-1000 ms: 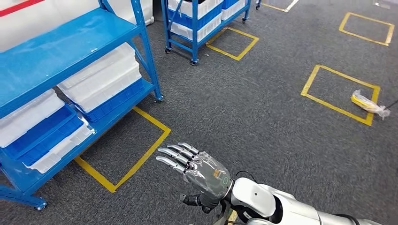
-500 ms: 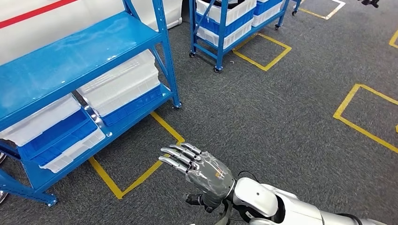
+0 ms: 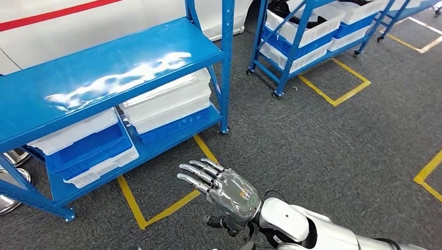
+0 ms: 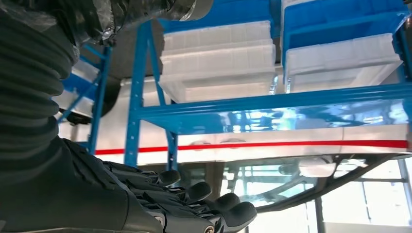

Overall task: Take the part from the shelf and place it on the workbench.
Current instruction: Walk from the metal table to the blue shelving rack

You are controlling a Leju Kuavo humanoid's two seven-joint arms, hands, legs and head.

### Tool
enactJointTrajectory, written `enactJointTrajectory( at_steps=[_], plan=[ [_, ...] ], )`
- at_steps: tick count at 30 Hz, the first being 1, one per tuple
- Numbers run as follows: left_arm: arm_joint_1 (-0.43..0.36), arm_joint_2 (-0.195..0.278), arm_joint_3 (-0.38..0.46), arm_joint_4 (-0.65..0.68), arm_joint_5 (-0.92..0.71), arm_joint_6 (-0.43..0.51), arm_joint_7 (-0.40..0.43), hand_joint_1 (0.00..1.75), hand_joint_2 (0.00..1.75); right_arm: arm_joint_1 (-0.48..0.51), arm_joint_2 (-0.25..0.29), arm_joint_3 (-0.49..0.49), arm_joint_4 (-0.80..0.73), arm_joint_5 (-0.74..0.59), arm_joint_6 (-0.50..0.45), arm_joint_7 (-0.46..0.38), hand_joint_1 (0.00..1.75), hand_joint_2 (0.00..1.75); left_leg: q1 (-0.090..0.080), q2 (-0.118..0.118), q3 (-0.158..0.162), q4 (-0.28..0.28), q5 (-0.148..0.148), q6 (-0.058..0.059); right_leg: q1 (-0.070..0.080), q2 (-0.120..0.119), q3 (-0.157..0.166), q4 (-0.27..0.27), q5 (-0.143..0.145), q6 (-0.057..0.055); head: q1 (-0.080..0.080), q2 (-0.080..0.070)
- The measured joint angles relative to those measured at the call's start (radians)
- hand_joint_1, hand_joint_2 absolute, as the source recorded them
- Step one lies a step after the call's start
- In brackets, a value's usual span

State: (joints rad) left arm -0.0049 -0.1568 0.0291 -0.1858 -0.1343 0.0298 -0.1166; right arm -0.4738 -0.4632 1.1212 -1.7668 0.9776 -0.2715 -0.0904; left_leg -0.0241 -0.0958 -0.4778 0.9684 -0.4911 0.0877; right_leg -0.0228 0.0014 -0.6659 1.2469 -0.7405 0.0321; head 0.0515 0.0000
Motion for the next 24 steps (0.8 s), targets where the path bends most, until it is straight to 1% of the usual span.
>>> enactJointTrajectory(
  at_steps=[1,2,3,4,5,6,7,8,9,10,11,12,13,14,15,16,17,18,19,20,21,22,23,24],
  plan=[
    [0.003,0.000,0.000,0.000,0.000,0.000,0.000,0.00,0.00,0.002,0.000,0.000,0.002,0.000,0.000,0.000,0.00,1.75,0.004,-0.015,0.022,0.001,-0.021,-0.006,-0.005,0.010,-0.015,-0.049,0.045,0.007,0.000,0.000],
    [0.003,0.000,0.000,0.000,0.000,0.000,0.000,0.00,0.00,0.005,-0.001,0.000,0.005,0.000,0.000,0.000,0.00,1.75,0.007,-0.030,0.042,0.007,-0.043,-0.012,-0.011,0.029,-0.029,-0.107,0.144,0.013,0.000,0.000],
    [0.002,-0.001,0.000,0.001,0.000,0.000,0.001,0.00,0.00,0.008,-0.002,0.001,0.008,0.000,0.001,0.000,0.00,1.75,0.009,-0.044,0.054,0.011,-0.063,-0.019,-0.013,0.048,-0.037,-0.150,0.240,0.014,0.000,0.000],
    [0.001,-0.001,0.000,0.001,0.000,0.000,0.002,0.00,0.00,0.010,-0.003,0.003,0.011,0.000,0.001,0.000,0.00,1.75,0.012,-0.057,0.061,0.013,-0.081,-0.027,-0.013,0.060,-0.041,-0.178,0.319,0.009,0.001,0.000],
    [0.001,-0.002,0.000,0.002,0.000,0.001,0.003,0.00,0.00,0.011,-0.003,0.004,0.013,0.000,0.002,0.000,0.00,1.75,0.015,-0.067,0.068,0.019,-0.088,-0.033,-0.010,0.062,-0.039,-0.190,0.358,-0.001,0.001,0.000],
    [0.002,-0.004,0.000,0.001,0.000,0.001,0.004,0.00,0.00,0.008,-0.003,0.005,0.013,0.001,0.001,0.000,0.00,1.75,0.016,-0.072,0.063,0.029,-0.084,-0.040,-0.007,0.051,-0.027,-0.188,0.351,-0.014,0.001,0.000],
    [0.002,-0.003,0.000,0.001,0.000,0.002,0.004,0.00,0.00,0.006,-0.002,0.006,0.013,0.001,0.001,0.000,0.00,1.75,0.017,-0.057,0.050,0.060,-0.065,-0.045,-0.006,0.039,-0.012,-0.197,0.342,-0.025,0.001,0.000],
    [0.002,-0.003,-0.001,0.001,0.000,0.002,0.005,0.00,0.00,0.004,-0.002,0.006,0.013,0.002,0.000,0.000,0.00,1.75,0.015,-0.025,0.023,0.115,-0.032,-0.049,-0.006,0.027,0.010,-0.211,0.332,-0.035,0.001,0.000],
    [0.000,-0.002,-0.001,0.001,-0.001,0.003,0.005,0.00,0.00,0.004,-0.001,0.006,0.014,0.003,0.000,0.000,0.00,1.75,0.014,0.014,-0.020,0.182,-0.004,-0.054,-0.006,0.016,0.036,-0.227,0.322,-0.041,0.001,0.000],
    [-0.002,-0.001,-0.001,0.001,-0.001,0.003,0.005,0.00,0.00,0.005,0.000,0.006,0.014,0.004,0.001,0.000,0.00,1.75,0.015,0.054,-0.070,0.249,0.007,-0.060,-0.005,0.003,0.066,-0.245,0.311,-0.044,0.000,0.000],
    [-0.004,-0.002,-0.001,0.001,-0.001,0.003,0.005,0.00,0.00,0.006,0.000,0.006,0.015,0.005,0.001,0.000,0.00,1.75,0.016,0.079,-0.117,0.297,-0.009,-0.065,-0.004,-0.011,0.099,-0.262,0.297,-0.046,-0.001,0.000],
    [-0.004,-0.002,-0.001,0.001,-0.001,0.004,0.005,0.00,0.00,0.007,0.000,0.007,0.017,0.005,0.001,0.000,0.00,1.75,0.019,0.087,-0.157,0.320,-0.050,-0.070,-0.004,-0.025,0.133,-0.279,0.283,-0.046,-0.001,0.000],
    [-0.003,-0.002,-0.002,0.001,-0.001,0.004,0.006,0.00,0.00,0.007,0.000,0.007,0.018,0.005,0.002,0.000,0.00,1.75,0.021,0.089,-0.186,0.320,-0.104,-0.074,-0.005,-0.037,0.167,-0.293,0.267,-0.045,-0.001,0.000],
    [0.000,-0.002,-0.002,0.001,-0.001,0.005,0.006,0.00,0.00,0.007,0.000,0.007,0.019,0.005,0.002,0.001,0.00,1.75,0.023,0.090,-0.205,0.299,-0.150,-0.077,-0.005,-0.049,0.202,-0.305,0.250,-0.044,-0.001,0.000],
    [0.002,-0.002,-0.002,0.001,-0.001,0.005,0.006,0.00,0.00,0.008,0.000,0.007,0.020,0.004,0.003,0.002,0.00,1.75,0.025,0.092,-0.217,0.263,-0.174,-0.077,-0.005,-0.061,0.236,-0.315,0.232,-0.042,-0.001,0.000],
    [0.005,-0.002,-0.002,0.001,-0.001,0.006,0.006,0.00,0.00,0.008,0.000,0.007,0.022,0.004,0.003,0.002,0.00,1.75,0.025,0.101,-0.224,0.211,-0.154,-0.072,-0.005,-0.073,0.269,-0.323,0.212,-0.040,-0.001,0.000],
    [0.008,-0.001,-0.002,0.001,-0.001,0.007,0.007,0.00,0.00,0.010,0.000,0.007,0.024,0.004,0.003,0.003,0.00,1.75,0.022,0.122,-0.227,0.145,-0.076,-0.064,-0.004,-0.084,0.299,-0.329,0.190,-0.037,0.000,0.000],
    [0.010,-0.001,-0.002,0.001,-0.001,0.007,0.007,0.00,0.00,0.013,0.000,0.007,0.026,0.004,0.004,0.003,0.00,1.75,0.017,0.146,-0.228,0.087,0.022,-0.056,-0.002,-0.094,0.326,-0.331,0.166,-0.033,0.000,0.000],
    [0.011,0.000,-0.002,0.001,0.000,0.008,0.008,0.00,0.00,0.015,0.000,0.008,0.028,0.004,0.004,0.003,0.00,1.75,0.011,0.166,-0.226,0.049,0.105,-0.049,0.000,-0.104,0.350,-0.333,0.141,-0.027,0.000,0.000],
    [0.011,0.000,-0.002,0.001,0.000,0.008,0.008,0.00,0.00,0.018,0.000,0.008,0.029,0.004,0.004,0.003,0.00,1.75,0.006,0.174,-0.221,0.032,0.156,-0.044,0.001,-0.112,0.376,-0.334,0.124,-0.020,0.000,0.000],
    [0.008,0.000,-0.002,0.000,0.000,0.008,0.008,0.00,0.00,0.018,0.001,0.008,0.029,0.003,0.004,0.004,0.00,1.75,0.002,0.165,-0.214,0.033,0.158,-0.041,0.001,-0.118,0.395,-0.324,0.119,-0.011,0.000,0.000],
    [0.004,-0.001,-0.002,-0.001,-0.001,0.008,0.008,0.00,0.00,0.016,0.002,0.008,0.028,0.003,0.004,0.004,0.00,1.75,0.003,0.147,-0.198,0.037,0.141,-0.036,-0.003,-0.121,0.397,-0.294,0.129,-0.004,0.000,0.000],
    [-0.001,-0.001,-0.002,-0.002,-0.001,0.008,0.008,0.00,0.00,0.014,0.003,0.008,0.027,0.003,0.003,0.005,0.00,1.75,0.004,0.130,-0.180,0.035,0.129,-0.029,-0.006,-0.110,0.385,-0.242,0.149,0.001,0.000,0.000],
    [-0.006,-0.001,-0.002,-0.002,-0.001,0.008,0.007,0.00,0.00,0.013,0.005,0.008,0.027,0.003,0.003,0.005,0.00,1.75,0.006,0.114,-0.161,0.031,0.117,-0.022,-0.009,-0.085,0.347,-0.168,0.166,0.001,0.001,0.000]
  ],
)
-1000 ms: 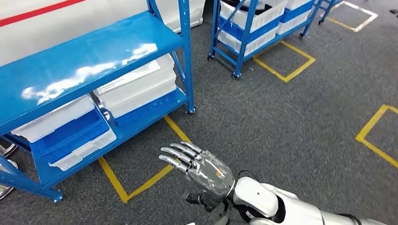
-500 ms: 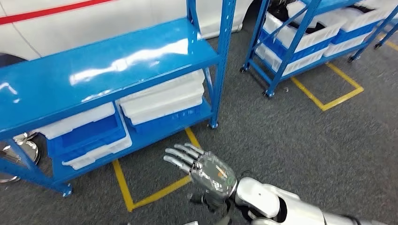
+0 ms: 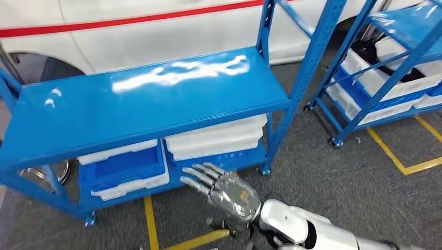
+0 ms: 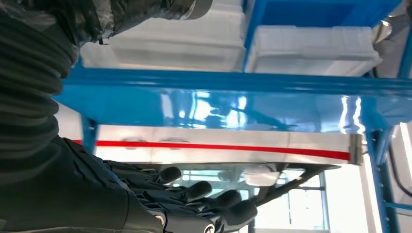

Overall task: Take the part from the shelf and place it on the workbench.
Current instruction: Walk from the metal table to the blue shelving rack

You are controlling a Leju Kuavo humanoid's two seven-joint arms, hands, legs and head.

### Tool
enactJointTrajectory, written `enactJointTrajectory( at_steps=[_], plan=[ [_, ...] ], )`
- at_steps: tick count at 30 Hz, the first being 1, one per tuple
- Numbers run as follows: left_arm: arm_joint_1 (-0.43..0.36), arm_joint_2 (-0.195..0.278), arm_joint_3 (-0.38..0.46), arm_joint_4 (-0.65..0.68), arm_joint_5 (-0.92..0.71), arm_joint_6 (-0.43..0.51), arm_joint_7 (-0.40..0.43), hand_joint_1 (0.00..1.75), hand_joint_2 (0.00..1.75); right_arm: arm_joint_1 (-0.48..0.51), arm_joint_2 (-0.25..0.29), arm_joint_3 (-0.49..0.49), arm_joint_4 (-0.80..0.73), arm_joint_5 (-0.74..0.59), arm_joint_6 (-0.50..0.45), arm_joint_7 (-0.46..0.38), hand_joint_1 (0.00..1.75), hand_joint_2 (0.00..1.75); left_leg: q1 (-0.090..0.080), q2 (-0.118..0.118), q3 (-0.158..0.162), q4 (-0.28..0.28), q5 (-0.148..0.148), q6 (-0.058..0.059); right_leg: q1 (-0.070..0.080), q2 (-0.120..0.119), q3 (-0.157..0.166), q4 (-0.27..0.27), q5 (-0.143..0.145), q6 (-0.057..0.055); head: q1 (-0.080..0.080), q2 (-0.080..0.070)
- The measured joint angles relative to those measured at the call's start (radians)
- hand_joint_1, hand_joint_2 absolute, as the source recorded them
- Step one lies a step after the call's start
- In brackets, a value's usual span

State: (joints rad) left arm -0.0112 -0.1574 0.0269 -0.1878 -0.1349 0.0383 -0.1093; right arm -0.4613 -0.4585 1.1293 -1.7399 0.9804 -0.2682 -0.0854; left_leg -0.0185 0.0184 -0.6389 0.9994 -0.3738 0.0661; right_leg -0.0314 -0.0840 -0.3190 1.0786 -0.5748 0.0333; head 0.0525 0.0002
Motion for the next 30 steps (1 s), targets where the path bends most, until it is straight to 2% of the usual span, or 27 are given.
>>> enactJointTrajectory(
  at_steps=[1,2,3,4,5,6,7,8,9,10,11,12,14,16,17,19,20,21,22,23,24,25,26,27,29,30],
  plan=[
    [-0.004,0.000,0.000,0.000,0.000,0.000,0.000,0.00,0.00,0.000,0.001,0.000,0.000,0.000,0.000,0.000,0.00,1.31,0.001,-0.016,0.020,-0.004,-0.009,0.007,-0.002,0.028,-0.048,0.077,0.001,-0.002,0.000,0.000],
    [-0.007,0.001,0.000,0.000,0.000,0.000,0.000,0.00,0.00,0.002,0.001,0.000,0.001,-0.001,0.000,0.000,0.00,0.87,0.001,-0.029,0.034,-0.006,-0.019,0.011,-0.001,0.055,-0.098,0.139,-0.022,-0.005,0.001,0.000],
    [-0.009,0.001,0.000,0.000,0.000,0.000,0.000,0.00,0.00,0.004,0.001,0.000,0.002,-0.003,0.001,0.002,0.00,0.44,0.001,-0.045,0.048,-0.007,-0.027,0.013,0.000,0.073,-0.147,0.181,-0.068,-0.008,0.001,0.000],
    [-0.008,0.001,0.000,0.000,0.001,0.000,0.001,0.00,0.00,0.007,0.000,0.001,0.004,-0.007,0.004,0.007,0.00,0.00,0.001,-0.059,0.062,-0.007,-0.036,0.013,0.001,0.080,-0.187,0.198,-0.122,-0.008,0.001,0.000],
    [-0.005,0.001,0.000,0.000,0.001,0.000,0.003,0.00,0.44,0.012,0.000,0.000,0.007,-0.015,0.012,0.019,0.00,0.00,0.000,-0.072,0.077,-0.007,-0.048,0.014,0.003,0.082,-0.220,0.195,-0.168,-0.009,0.001,0.000],
    [-0.001,0.001,0.000,0.000,0.003,0.000,0.006,0.00,0.87,0.020,0.000,-0.001,0.014,-0.028,0.025,0.037,0.00,0.00,0.000,-0.084,0.092,-0.007,-0.060,0.013,0.006,0.083,-0.244,0.172,-0.188,-0.009,0.001,0.000],
    [0.003,0.001,0.000,0.000,0.006,0.001,0.009,0.00,1.31,0.032,0.001,-0.006,0.027,-0.048,0.043,0.059,0.00,0.00,-0.001,-0.093,0.107,-0.007,-0.072,0.012,0.009,0.083,-0.260,0.132,-0.170,-0.012,0.001,0.000],
    [0.006,0.000,0.000,0.000,0.011,0.002,0.012,0.00,1.75,0.049,0.003,-0.017,0.053,-0.077,0.061,0.079,0.00,0.44,-0.003,-0.101,0.119,-0.007,-0.083,0.011,0.014,0.085,-0.268,0.077,-0.111,-0.019,0.001,0.000],
    [0.008,0.000,0.000,0.000,0.016,0.003,0.014,0.00,1.75,0.070,0.008,-0.035,0.093,-0.111,0.075,0.095,0.00,0.87,-0.005,-0.108,0.131,-0.005,-0.093,0.009,0.019,0.090,-0.271,0.028,-0.036,-0.026,0.001,0.000],
    [0.009,-0.001,0.000,0.000,0.020,0.007,0.016,0.00,1.75,0.093,0.016,-0.063,0.152,-0.150,0.085,0.110,0.00,1.31,-0.006,-0.115,0.137,-0.003,-0.102,0.005,0.024,0.096,-0.270,-0.007,0.018,-0.034,0.001,0.000],
    [0.009,-0.001,0.001,0.000,0.023,0.012,0.019,0.00,1.75,0.116,0.030,-0.101,0.225,-0.187,0.090,0.120,0.00,1.75,-0.008,-0.121,0.139,0.001,-0.111,0.000,0.028,0.103,-0.268,-0.026,0.058,-0.039,0.000,0.000],
    [0.009,-0.002,0.001,0.000,0.027,0.019,0.021,0.00,1.75,0.141,0.049,-0.148,0.318,-0.223,0.093,0.129,0.00,1.75,-0.009,-0.125,0.142,0.009,-0.118,-0.005,0.029,0.107,-0.265,-0.029,0.077,-0.042,0.000,0.000],
    [0.009,-0.002,0.001,0.000,0.033,0.031,0.025,0.00,1.75,0.179,0.096,-0.251,0.524,-0.276,0.082,0.120,0.00,1.75,-0.012,-0.124,0.140,0.025,-0.128,-0.012,0.025,0.101,-0.257,-0.035,0.098,-0.047,-0.001,0.000],
    [0.009,0.000,0.001,0.000,0.038,0.037,0.027,0.00,1.75,0.201,0.135,-0.334,0.715,-0.305,0.054,0.084,0.00,1.75,-0.014,-0.093,0.129,0.051,-0.148,-0.020,0.019,0.090,-0.248,-0.042,0.106,-0.053,-0.002,0.000],
    [0.008,0.001,0.001,0.000,0.040,0.038,0.028,0.00,1.75,0.209,0.152,-0.366,0.797,-0.313,0.042,0.068,0.00,1.75,-0.012,-0.070,0.109,0.085,-0.173,-0.028,0.017,0.084,-0.245,-0.045,0.106,-0.056,-0.002,0.000],
    [0.006,0.001,0.001,0.000,0.042,0.038,0.031,0.00,1.75,0.229,0.179,-0.418,0.929,-0.327,0.046,0.064,0.00,1.75,-0.001,-0.034,0.042,0.199,-0.235,-0.044,0.017,0.076,-0.245,-0.046,0.100,-0.059,-0.002,0.000],
    [0.006,0.001,0.001,0.000,0.043,0.037,0.037,0.00,1.75,0.242,0.192,-0.443,0.989,-0.346,0.069,0.082,0.00,1.75,0.006,-0.027,0.006,0.256,-0.256,-0.050,0.016,0.072,-0.244,-0.046,0.095,-0.058,-0.002,0.000],
    [0.006,0.002,0.001,0.000,0.044,0.036,0.046,0.00,1.75,0.258,0.203,-0.471,1.049,-0.382,0.107,0.111,0.00,1.75,0.011,-0.024,-0.019,0.284,-0.257,-0.055,0.015,0.068,-0.240,-0.046,0.090,-0.056,-0.002,0.000],
    [0.007,0.002,0.001,0.000,0.045,0.035,0.055,0.00,1.75,0.275,0.212,-0.500,1.106,-0.429,0.150,0.143,0.00,1.75,0.014,-0.024,-0.025,0.277,-0.235,-0.058,0.014,0.065,-0.233,-0.046,0.083,-0.054,-0.002,0.000],
    [0.007,0.003,0.001,0.000,0.048,0.038,0.064,0.00,1.75,0.299,0.222,-0.539,1.166,-0.490,0.192,0.174,0.00,1.75,0.017,-0.024,-0.014,0.230,-0.192,-0.059,0.011,0.060,-0.222,-0.046,0.075,-0.050,-0.002,0.000],
    [0.007,0.004,0.001,0.000,0.050,0.045,0.069,0.00,1.75,0.326,0.230,-0.581,1.220,-0.558,0.219,0.195,0.00,1.75,0.019,-0.024,0.009,0.161,-0.143,-0.060,0.009,0.055,-0.211,-0.047,0.066,-0.046,-0.002,0.000],
    [0.009,0.004,0.001,0.001,0.055,0.056,0.071,0.00,1.75,0.353,0.238,-0.628,1.268,-0.629,0.228,0.205,0.00,1.75,0.020,-0.024,0.034,0.102,-0.109,-0.061,0.009,0.051,-0.202,-0.047,0.057,-0.043,-0.002,0.000],
    [0.011,0.004,0.001,0.001,0.060,0.069,0.071,0.00,1.75,0.379,0.248,-0.683,1.315,-0.704,0.227,0.210,0.00,1.75,0.020,-0.026,0.054,0.055,-0.090,-0.063,0.011,0.050,-0.197,-0.046,0.051,-0.041,-0.002,0.000],
    [0.013,0.003,0.001,0.002,0.065,0.079,0.071,0.00,1.75,0.400,0.261,-0.738,1.353,-0.771,0.217,0.207,0.00,1.75,0.020,-0.027,0.064,0.032,-0.086,-0.061,0.013,0.050,-0.195,-0.045,0.047,-0.039,-0.002,0.000],
    [0.018,0.004,0.001,0.002,0.069,0.089,0.073,0.00,1.75,0.432,0.289,-0.845,1.414,-0.869,0.202,0.192,0.00,1.75,0.019,-0.026,0.070,0.022,-0.095,-0.057,0.018,0.057,-0.194,-0.048,0.045,-0.038,-0.002,0.000],
    [0.019,0.006,0.001,0.003,0.068,0.091,0.075,0.00,1.31,0.444,0.303,-0.890,1.437,-0.895,0.201,0.183,0.00,1.75,0.019,-0.025,0.071,0.022,-0.095,-0.053,0.018,0.060,-0.192,-0.052,0.045,-0.037,-0.002,0.000]
  ],
)
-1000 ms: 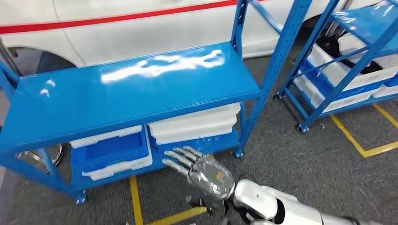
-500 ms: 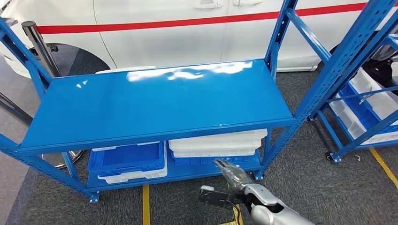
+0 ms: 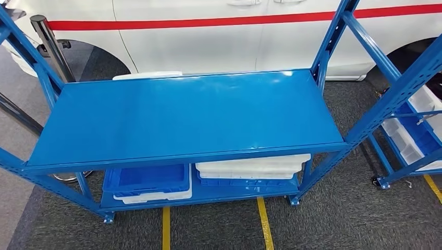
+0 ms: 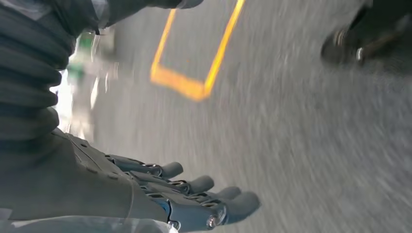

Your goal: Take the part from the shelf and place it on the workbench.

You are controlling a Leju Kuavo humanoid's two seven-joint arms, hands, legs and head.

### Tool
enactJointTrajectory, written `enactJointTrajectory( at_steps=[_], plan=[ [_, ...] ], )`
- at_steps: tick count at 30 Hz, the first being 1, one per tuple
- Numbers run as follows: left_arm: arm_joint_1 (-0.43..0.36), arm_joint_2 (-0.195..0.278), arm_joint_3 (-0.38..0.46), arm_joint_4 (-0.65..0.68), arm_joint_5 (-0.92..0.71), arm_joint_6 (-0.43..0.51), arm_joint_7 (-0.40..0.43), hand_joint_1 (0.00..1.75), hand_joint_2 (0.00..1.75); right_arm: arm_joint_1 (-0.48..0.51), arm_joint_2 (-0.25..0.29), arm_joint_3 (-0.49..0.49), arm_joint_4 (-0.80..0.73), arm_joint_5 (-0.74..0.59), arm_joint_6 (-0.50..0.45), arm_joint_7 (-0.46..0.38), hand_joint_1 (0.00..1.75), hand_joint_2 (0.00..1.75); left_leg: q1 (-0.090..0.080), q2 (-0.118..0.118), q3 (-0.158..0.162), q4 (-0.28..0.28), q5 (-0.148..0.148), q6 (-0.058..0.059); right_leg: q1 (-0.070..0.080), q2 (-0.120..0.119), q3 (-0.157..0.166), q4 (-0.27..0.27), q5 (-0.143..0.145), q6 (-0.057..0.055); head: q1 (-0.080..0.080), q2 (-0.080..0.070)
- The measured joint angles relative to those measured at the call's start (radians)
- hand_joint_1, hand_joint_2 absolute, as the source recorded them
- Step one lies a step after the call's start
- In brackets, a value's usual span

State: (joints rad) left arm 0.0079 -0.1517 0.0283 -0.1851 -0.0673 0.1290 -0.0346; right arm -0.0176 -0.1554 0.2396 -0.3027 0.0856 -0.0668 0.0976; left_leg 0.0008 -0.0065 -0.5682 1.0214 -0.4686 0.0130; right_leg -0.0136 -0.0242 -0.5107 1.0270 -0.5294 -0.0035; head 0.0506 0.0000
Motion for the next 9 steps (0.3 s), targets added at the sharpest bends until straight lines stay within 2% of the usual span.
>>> enactJointTrajectory(
  at_steps=[1,3,5,9],
  plan=[
    [0.000,0.001,0.000,0.000,-0.003,0.003,0.002,0.00,0.87,0.009,0.014,-0.036,0.018,-0.013,0.002,-0.006,0.00,1.75,0.000,0.001,0.002,0.000,-0.003,0.001,0.000,0.002,0.002,-0.004,0.000,0.000,0.000,0.000],
    [-0.005,0.002,-0.002,0.000,-0.014,0.016,0.004,0.00,0.00,0.018,0.038,-0.089,0.049,-0.014,0.006,-0.017,0.00,0.87,0.000,0.002,0.003,0.000,-0.006,0.004,0.000,0.003,0.005,-0.009,0.000,0.001,0.000,0.000],
    [-0.012,0.002,-0.011,0.000,-0.034,0.047,0.004,0.00,0.00,0.021,0.058,-0.114,0.068,0.004,0.000,-0.042,0.00,0.00,-0.001,0.003,0.004,0.000,-0.008,0.007,0.000,0.004,0.007,-0.012,0.000,0.001,0.000,0.000],
    [-0.026,0.002,-0.040,-0.004,-0.087,0.126,-0.009,0.00,0.00,0.021,0.078,-0.138,0.087,0.000,-0.016,-0.107,0.00,0.00,-0.002,0.004,0.005,0.000,-0.009,0.010,-0.001,0.004,0.009,-0.015,0.001,0.002,0.000,0.000]
  ],
)
